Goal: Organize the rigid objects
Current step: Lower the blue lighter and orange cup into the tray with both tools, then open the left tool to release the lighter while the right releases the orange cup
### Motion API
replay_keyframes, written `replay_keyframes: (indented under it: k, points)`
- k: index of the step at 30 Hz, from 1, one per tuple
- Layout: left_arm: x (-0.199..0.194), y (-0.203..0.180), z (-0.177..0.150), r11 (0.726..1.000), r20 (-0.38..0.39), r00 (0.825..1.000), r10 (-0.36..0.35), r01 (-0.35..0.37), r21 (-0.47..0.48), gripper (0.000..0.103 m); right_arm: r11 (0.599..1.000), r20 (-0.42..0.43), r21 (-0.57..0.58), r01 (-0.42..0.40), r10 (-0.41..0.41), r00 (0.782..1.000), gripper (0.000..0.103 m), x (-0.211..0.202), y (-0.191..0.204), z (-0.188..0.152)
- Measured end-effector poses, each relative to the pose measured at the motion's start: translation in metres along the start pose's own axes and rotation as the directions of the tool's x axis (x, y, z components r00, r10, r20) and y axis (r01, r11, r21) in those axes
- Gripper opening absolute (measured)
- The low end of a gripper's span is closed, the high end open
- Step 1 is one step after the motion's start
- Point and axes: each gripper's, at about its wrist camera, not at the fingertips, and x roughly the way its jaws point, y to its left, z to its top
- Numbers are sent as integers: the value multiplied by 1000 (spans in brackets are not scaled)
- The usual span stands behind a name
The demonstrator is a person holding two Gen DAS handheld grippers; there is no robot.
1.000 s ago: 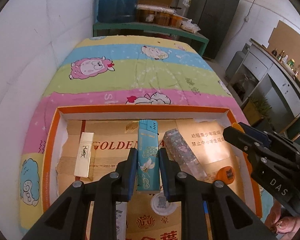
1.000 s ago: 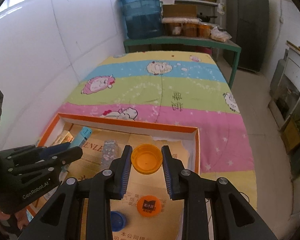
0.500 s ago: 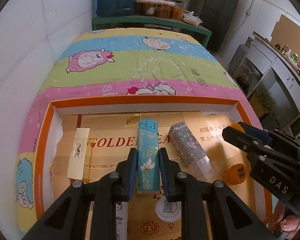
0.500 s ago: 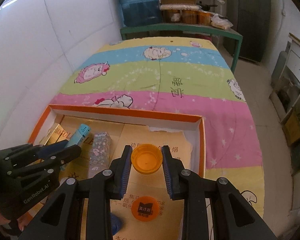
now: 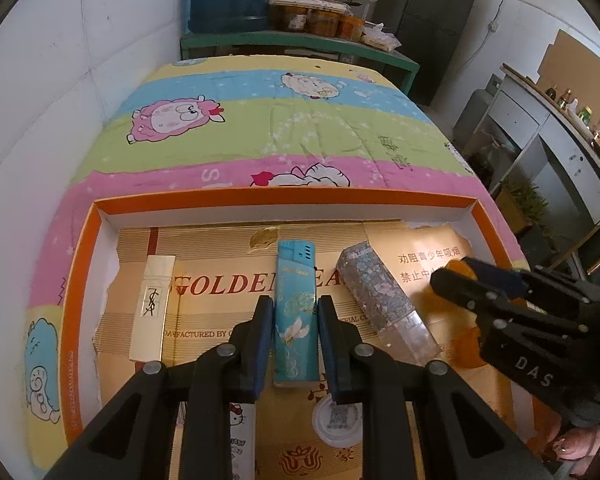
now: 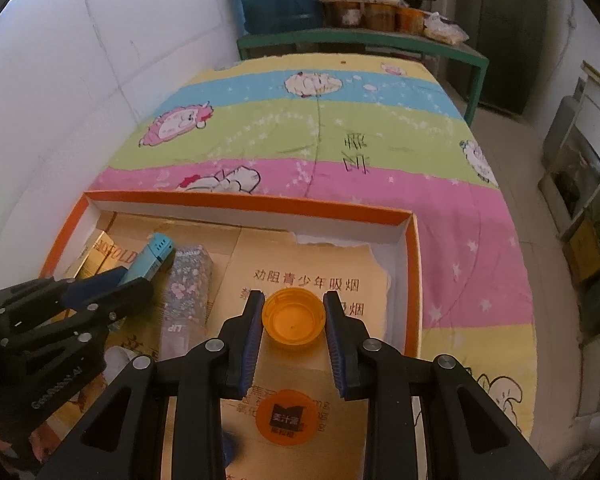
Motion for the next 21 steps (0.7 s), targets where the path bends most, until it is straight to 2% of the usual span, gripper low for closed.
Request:
replay_keyframes:
  k: [2, 4, 21]
  points:
    - [-1, 2, 0, 1000, 4, 1000, -6, 6, -7, 35, 1000, -8, 1, 1, -1, 1000, 31, 3, -1, -1]
    - [-2, 4, 1, 1000, 11, 1000, -5, 5, -16, 41, 1000, -7, 3, 1, -1, 1000, 31, 2, -1, -2]
    - [-30, 3, -1, 999, 70, 997, -27, 29, -24, 41, 999, 62, 48, 1, -4, 998, 32, -24, -5, -7]
